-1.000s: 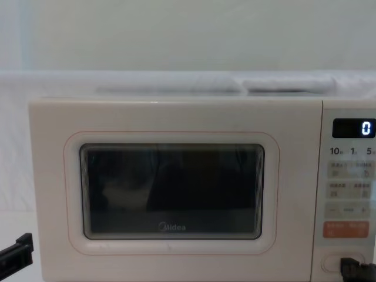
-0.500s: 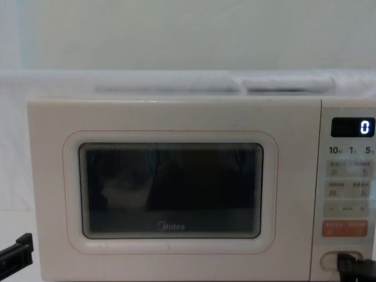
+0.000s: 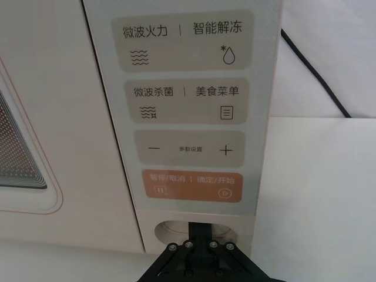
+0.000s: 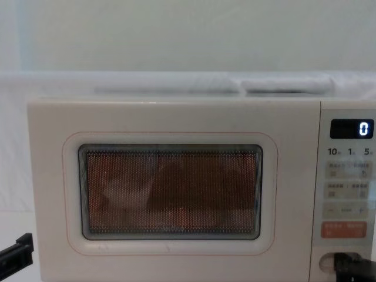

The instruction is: Press the button to open the microwave door with one hand; close the microwave door with the other hand.

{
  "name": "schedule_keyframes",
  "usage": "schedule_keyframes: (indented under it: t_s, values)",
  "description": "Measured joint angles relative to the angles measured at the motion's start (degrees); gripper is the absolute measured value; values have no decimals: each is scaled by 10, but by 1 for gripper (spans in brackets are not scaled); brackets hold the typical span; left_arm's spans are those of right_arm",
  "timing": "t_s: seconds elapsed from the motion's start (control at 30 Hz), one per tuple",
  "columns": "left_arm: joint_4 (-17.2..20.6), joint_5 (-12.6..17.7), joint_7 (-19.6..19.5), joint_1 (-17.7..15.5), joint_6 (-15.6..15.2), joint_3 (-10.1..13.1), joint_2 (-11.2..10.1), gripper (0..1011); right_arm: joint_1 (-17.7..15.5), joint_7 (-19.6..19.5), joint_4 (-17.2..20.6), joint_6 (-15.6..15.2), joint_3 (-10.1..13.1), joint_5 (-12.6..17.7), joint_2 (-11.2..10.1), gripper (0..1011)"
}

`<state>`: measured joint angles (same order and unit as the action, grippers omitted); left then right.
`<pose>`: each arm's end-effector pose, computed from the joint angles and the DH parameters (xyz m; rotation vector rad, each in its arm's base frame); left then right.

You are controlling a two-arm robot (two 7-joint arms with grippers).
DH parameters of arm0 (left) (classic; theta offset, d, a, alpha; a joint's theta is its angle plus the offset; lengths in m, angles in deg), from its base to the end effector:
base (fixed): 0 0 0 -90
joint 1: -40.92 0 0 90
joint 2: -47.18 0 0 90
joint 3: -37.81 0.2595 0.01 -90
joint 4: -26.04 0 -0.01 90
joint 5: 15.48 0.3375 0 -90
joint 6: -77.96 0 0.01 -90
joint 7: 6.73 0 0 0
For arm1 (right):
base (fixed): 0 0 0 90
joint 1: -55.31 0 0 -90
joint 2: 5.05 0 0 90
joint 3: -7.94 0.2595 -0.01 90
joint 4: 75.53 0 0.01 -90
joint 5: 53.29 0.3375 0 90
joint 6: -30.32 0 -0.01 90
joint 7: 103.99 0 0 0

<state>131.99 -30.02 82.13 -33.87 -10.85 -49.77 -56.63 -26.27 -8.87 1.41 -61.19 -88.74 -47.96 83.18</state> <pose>0.2893 0.0272 -0.2568 -0.0379 0.0140 1.4459 0.3912 0.0295 -0.2950 -0.0518 0.1199 -1.3741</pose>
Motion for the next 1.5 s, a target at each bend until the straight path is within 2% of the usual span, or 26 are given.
schedule_keyframes:
  t_s: [0.67,1.17,1.47,1.5]
  values:
    - [0,0,0,0,0,0,0,1001,1,0,1,1,3,3,2,0]
    - [0,0,0,0,0,0,0,1001,-37,3,54,-7,2,0,-11,0]
    - [0,0,0,0,0,0,0,1001,-68,8,96,-14,-3,-12,-28,0]
    - [0,0,0,0,0,0,0,1001,-78,12,109,-15,-8,-19,-35,0]
